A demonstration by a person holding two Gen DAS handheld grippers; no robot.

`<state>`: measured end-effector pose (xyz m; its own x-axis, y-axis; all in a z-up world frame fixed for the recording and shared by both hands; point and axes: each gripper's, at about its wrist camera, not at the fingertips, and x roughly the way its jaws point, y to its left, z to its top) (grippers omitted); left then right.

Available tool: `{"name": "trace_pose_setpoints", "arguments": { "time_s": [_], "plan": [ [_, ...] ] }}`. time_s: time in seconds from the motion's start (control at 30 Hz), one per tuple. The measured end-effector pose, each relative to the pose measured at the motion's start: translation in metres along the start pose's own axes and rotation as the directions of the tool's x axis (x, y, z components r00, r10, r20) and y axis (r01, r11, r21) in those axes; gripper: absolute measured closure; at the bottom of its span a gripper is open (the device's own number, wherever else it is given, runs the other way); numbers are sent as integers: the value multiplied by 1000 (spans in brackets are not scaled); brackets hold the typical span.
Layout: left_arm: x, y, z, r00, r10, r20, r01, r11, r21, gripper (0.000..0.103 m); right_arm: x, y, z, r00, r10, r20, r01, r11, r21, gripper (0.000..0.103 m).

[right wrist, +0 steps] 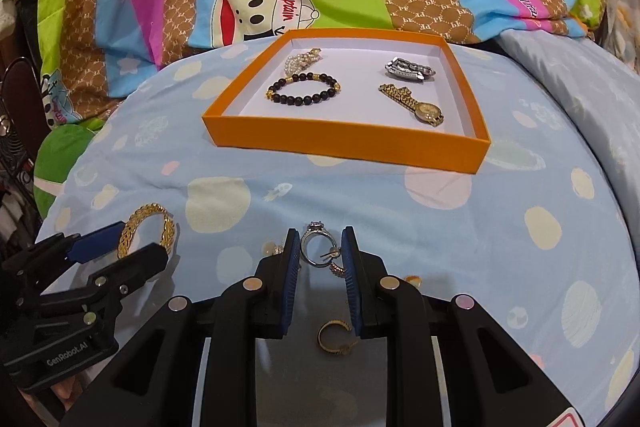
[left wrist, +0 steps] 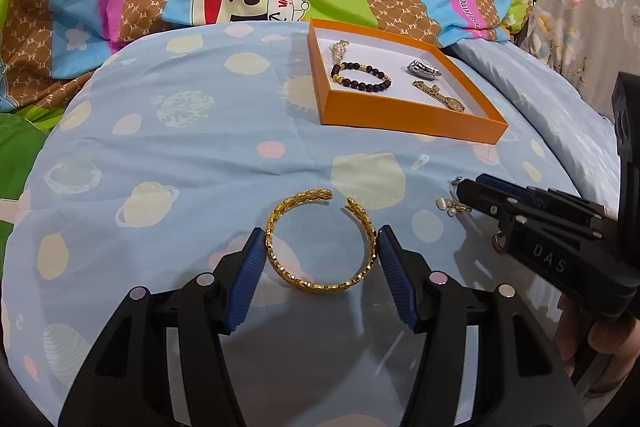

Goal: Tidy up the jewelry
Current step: 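Close the left tool on the gold bangle while the right tool grasps the silver stone ring, then carry the bangle and ring into the orange box and open both tools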

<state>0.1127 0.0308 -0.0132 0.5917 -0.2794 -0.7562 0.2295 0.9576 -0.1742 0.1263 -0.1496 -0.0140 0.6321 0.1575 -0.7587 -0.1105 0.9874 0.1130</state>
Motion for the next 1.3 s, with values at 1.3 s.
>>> {"name": "trace_pose_setpoints", "arguments": {
  "time_s": [1.3],
  "plan": [
    [-11, -9, 16, 998, -62, 27, 62, 998, 2, 48, -20, -17, 19, 997, 47, 67, -47, 999, 4, 84]
  ]
}}
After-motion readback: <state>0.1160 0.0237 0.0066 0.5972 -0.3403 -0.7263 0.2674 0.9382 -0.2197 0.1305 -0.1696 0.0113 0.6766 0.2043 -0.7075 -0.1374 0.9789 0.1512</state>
